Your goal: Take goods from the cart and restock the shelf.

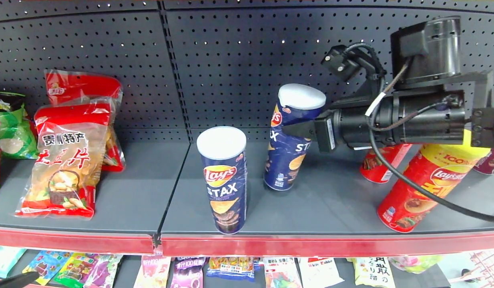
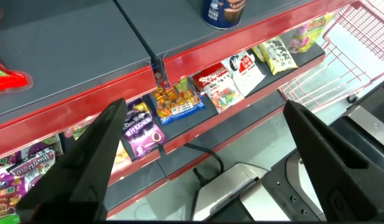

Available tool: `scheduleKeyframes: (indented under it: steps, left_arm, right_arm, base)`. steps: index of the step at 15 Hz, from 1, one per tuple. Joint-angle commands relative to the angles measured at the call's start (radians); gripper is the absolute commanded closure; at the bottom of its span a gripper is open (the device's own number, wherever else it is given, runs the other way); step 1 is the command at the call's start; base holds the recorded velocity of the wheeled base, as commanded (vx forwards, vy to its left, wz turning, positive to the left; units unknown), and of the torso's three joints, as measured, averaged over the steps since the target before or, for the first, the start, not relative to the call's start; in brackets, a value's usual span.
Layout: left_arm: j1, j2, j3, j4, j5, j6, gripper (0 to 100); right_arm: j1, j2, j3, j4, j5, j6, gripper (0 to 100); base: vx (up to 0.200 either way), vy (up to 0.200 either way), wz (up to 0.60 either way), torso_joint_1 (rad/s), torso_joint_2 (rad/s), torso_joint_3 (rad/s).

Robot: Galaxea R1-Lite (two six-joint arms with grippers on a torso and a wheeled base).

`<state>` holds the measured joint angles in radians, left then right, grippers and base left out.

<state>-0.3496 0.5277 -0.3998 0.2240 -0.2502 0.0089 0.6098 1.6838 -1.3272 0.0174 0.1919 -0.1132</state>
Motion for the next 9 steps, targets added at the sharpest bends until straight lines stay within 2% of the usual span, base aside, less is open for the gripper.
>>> scheduleKeyframes:
  steps: [1,9]
  left_arm:
    - [0.000,0.025,-0.017,0.000,0.000,-0.001,0]
    - [0.000,0.034,-0.013,0.003,0.000,0.000,0]
  right_arm:
    - [0.011,0.094,-0.076,0.001,0.015,-0.008,100]
    - [0.025,0.261,-0.236,-0.001,0.029,-0.034,100]
  base:
    - [0.000,0.000,0.00,0.000,0.00,0.000]
    - [0.000,0.000,0.00,0.000,0.00,0.000]
